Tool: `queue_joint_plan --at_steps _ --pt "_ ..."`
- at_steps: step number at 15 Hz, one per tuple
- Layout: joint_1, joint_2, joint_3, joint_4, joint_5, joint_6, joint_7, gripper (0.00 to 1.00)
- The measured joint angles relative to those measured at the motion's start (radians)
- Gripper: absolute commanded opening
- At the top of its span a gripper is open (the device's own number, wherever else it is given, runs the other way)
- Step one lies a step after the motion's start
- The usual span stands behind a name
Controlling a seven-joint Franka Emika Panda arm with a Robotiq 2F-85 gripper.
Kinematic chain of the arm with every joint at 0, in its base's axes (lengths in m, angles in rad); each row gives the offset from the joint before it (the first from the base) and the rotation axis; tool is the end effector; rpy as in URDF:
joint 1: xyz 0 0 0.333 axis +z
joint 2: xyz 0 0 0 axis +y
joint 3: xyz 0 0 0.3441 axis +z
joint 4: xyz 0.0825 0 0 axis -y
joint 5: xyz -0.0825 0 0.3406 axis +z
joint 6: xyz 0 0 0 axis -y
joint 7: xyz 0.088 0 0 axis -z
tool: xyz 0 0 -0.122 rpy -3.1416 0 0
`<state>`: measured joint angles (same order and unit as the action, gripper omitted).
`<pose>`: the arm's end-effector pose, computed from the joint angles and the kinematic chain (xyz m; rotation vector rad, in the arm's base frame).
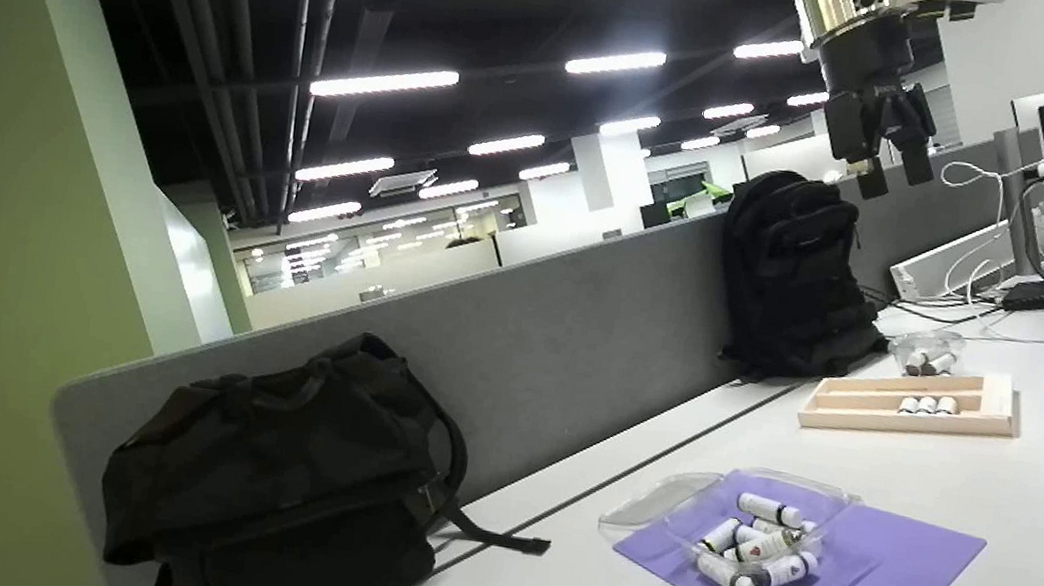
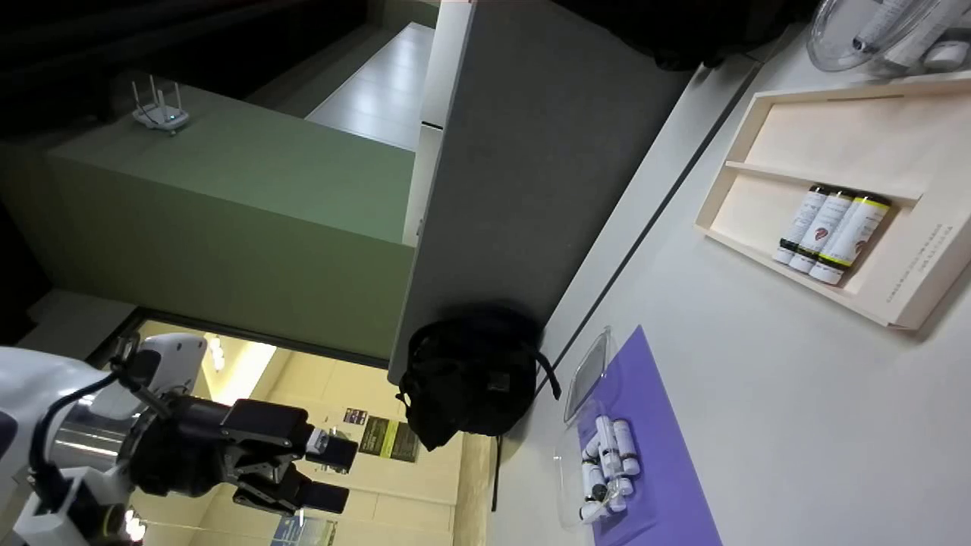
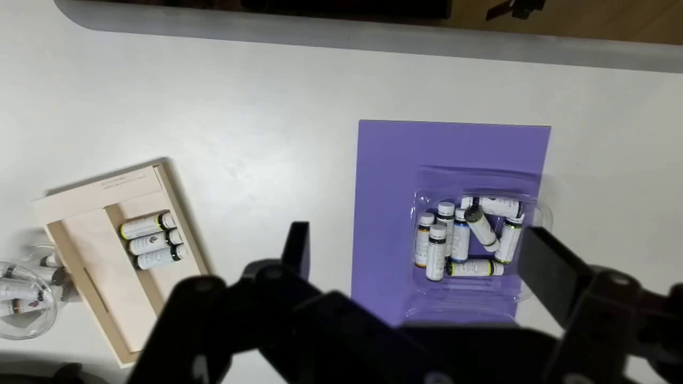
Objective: Close the lid of the bowl
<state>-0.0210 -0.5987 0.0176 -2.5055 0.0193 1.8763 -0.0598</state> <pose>0.3073 0.0015 0.5047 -3.1310 -0.0738 0.0474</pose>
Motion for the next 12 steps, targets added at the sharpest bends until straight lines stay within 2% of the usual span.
queue_joint_plan --at_steps 9,12 --pt "0.000 0.002 0.000 0.000 -0.002 0.000 0.000 1.00" --pt "-0.006 0.035 0.002 0.014 -0.043 0.010 0.009 1.00"
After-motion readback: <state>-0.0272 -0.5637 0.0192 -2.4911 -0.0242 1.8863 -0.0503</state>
